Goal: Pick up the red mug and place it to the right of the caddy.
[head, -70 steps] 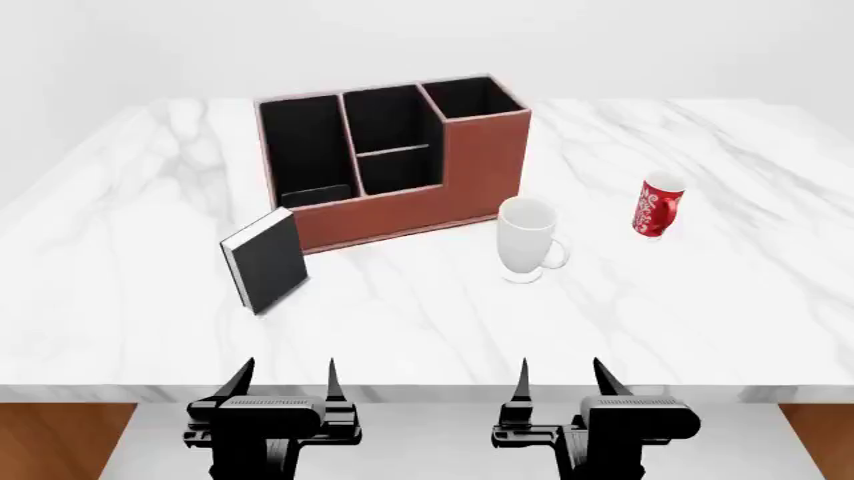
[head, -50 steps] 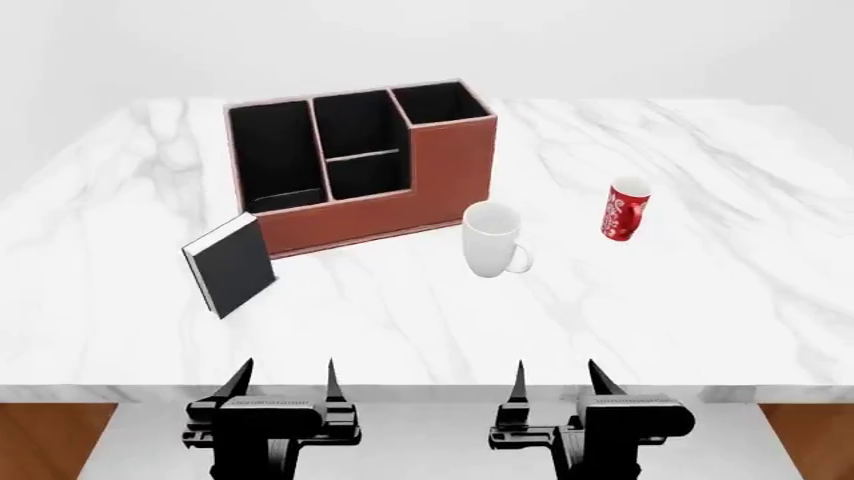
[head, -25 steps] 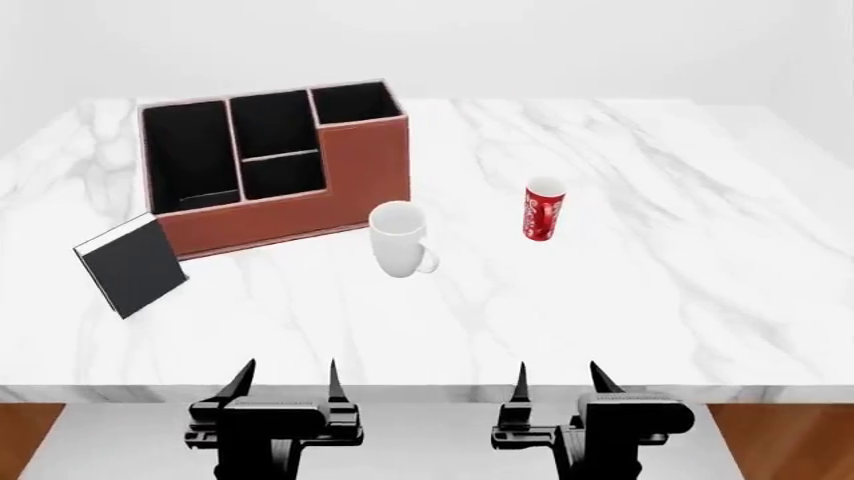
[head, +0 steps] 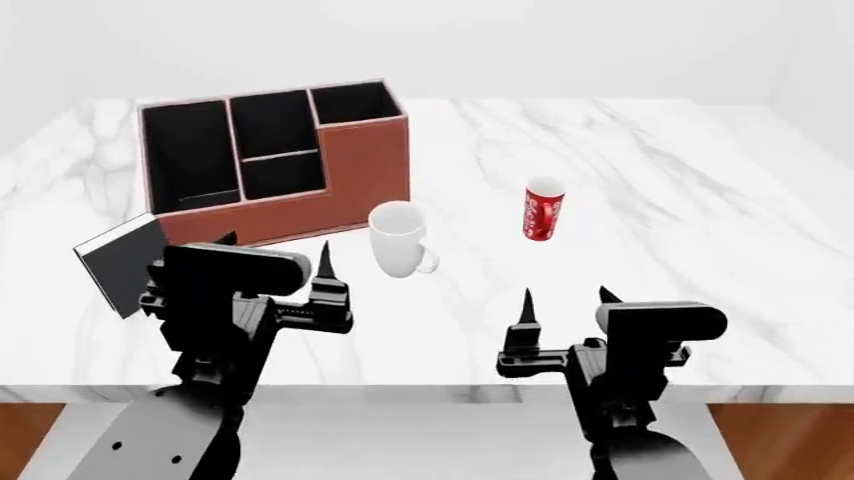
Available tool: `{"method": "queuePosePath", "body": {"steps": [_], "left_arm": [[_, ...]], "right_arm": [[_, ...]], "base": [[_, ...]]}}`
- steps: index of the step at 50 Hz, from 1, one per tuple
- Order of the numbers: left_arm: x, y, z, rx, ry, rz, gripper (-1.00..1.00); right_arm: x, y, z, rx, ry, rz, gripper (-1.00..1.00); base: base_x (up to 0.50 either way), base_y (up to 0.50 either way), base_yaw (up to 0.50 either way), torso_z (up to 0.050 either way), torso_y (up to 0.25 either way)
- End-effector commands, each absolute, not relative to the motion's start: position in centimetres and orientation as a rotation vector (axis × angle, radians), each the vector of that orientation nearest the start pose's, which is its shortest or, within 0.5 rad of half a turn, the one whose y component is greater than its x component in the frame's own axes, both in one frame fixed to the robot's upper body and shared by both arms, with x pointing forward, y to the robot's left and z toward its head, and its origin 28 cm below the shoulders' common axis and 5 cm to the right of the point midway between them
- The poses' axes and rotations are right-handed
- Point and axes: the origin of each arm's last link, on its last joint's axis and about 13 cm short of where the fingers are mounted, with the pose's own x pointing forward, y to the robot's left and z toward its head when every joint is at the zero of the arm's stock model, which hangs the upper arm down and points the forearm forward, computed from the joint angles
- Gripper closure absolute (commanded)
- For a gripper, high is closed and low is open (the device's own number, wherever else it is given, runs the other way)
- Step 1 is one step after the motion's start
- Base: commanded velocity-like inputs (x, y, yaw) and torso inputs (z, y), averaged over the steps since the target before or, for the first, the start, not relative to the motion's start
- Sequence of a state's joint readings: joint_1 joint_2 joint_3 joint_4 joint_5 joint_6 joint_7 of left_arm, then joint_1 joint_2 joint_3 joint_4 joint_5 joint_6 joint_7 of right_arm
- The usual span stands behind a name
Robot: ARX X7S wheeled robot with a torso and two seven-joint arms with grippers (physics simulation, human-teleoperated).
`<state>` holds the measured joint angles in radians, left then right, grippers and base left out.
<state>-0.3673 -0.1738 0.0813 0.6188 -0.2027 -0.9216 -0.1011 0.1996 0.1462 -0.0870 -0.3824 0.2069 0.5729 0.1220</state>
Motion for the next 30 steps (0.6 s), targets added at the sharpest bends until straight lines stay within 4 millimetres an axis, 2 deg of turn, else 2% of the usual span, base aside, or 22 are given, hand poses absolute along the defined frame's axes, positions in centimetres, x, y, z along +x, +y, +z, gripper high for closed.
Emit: {"method": "queuePosePath", "body": {"steps": [1,30], "left_arm": [[23.40,21.45,18.82,0.111,-0.079,-0.092,-1.00],[23.65,21.75,19.27,0.111,-0.094,-0.074,-1.00]], "right_arm": [[24.03,-10.62,11.60,0.022,-0.024,0.038,-1.00],[24.25,-10.97,11.58,0.036,-0.012,0.025,-1.00]], "base": [[0.19,0.00,0.00,0.000,0.000],[0.50,0.00,0.00,0.000,0.001]]}}
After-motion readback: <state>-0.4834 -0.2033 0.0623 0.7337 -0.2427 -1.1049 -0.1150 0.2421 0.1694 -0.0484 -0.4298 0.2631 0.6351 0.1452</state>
